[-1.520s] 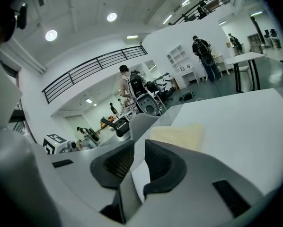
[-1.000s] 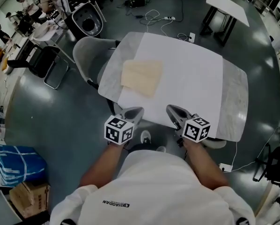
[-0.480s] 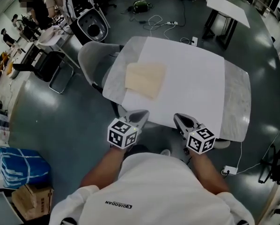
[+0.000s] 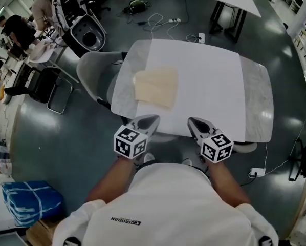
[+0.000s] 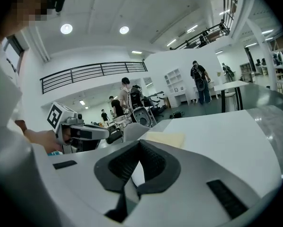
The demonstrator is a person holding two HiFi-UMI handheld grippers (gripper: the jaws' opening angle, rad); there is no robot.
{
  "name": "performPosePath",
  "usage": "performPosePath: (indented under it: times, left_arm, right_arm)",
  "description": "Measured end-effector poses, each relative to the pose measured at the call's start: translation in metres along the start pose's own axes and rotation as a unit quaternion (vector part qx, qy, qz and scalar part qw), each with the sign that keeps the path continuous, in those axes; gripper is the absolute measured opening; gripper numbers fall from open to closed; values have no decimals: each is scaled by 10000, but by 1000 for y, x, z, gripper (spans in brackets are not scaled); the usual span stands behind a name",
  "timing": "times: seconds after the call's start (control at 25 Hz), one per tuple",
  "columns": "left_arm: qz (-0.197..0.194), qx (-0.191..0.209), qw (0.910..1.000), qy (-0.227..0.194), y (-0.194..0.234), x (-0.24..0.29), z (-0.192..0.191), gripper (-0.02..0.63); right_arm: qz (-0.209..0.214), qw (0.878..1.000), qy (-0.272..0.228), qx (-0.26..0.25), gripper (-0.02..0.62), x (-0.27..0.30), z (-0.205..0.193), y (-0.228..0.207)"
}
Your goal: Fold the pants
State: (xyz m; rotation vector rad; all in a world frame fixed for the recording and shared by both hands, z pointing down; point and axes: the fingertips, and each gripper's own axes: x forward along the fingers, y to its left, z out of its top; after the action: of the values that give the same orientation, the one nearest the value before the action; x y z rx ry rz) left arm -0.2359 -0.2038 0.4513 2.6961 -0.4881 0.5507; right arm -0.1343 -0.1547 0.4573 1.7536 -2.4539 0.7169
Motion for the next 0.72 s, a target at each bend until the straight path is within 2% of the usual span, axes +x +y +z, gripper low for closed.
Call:
performPosePath:
  times: [0.4, 0.72]
  left_arm:
    - [-351, 20, 9992, 181, 38, -9, -7, 26]
    - [-534, 68, 9984, 200, 48, -14, -11, 26]
  right_arm:
    - [-319, 9994, 104, 130, 21, 36, -11, 28]
    - [-468, 9988, 16, 161, 20, 44, -11, 38]
